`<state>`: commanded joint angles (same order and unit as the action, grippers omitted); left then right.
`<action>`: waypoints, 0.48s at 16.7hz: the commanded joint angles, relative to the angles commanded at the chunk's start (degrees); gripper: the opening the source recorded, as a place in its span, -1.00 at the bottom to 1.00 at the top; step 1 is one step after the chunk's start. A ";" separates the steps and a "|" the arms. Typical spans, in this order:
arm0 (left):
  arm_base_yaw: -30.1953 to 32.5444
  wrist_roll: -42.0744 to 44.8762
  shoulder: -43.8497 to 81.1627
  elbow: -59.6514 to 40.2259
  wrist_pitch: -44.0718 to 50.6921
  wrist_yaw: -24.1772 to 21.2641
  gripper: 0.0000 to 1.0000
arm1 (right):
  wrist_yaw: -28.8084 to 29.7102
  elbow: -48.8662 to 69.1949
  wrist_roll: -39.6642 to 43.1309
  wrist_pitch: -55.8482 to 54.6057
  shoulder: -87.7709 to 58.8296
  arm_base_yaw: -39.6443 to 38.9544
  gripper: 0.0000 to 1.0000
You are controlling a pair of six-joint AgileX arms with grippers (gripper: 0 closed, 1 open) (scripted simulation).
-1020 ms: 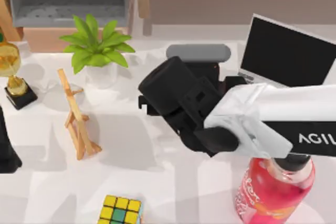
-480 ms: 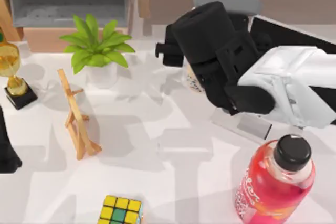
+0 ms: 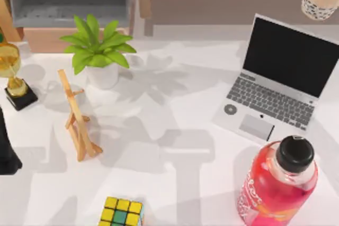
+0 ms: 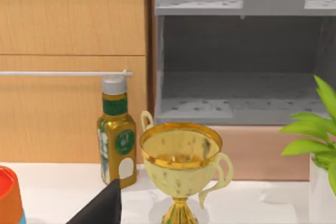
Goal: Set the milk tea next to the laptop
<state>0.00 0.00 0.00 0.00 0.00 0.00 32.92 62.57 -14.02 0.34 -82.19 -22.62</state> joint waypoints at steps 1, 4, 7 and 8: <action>0.00 0.00 0.00 0.00 0.00 0.00 1.00 | -1.67 -1.50 2.63 -0.20 1.64 3.22 -1.00; 0.00 0.00 0.00 0.00 0.00 0.00 1.00 | -7.74 -6.90 9.62 -0.43 5.38 12.03 -1.00; 0.00 0.00 0.00 0.00 0.00 0.00 1.00 | -15.29 -13.23 14.37 -0.45 7.35 18.73 -1.00; 0.00 0.00 0.00 0.00 0.00 0.00 1.00 | -17.99 -15.28 15.37 -0.51 7.78 20.48 -1.00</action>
<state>0.00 0.00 0.00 0.00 0.00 0.00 14.93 47.29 1.34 -0.17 -74.42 -2.15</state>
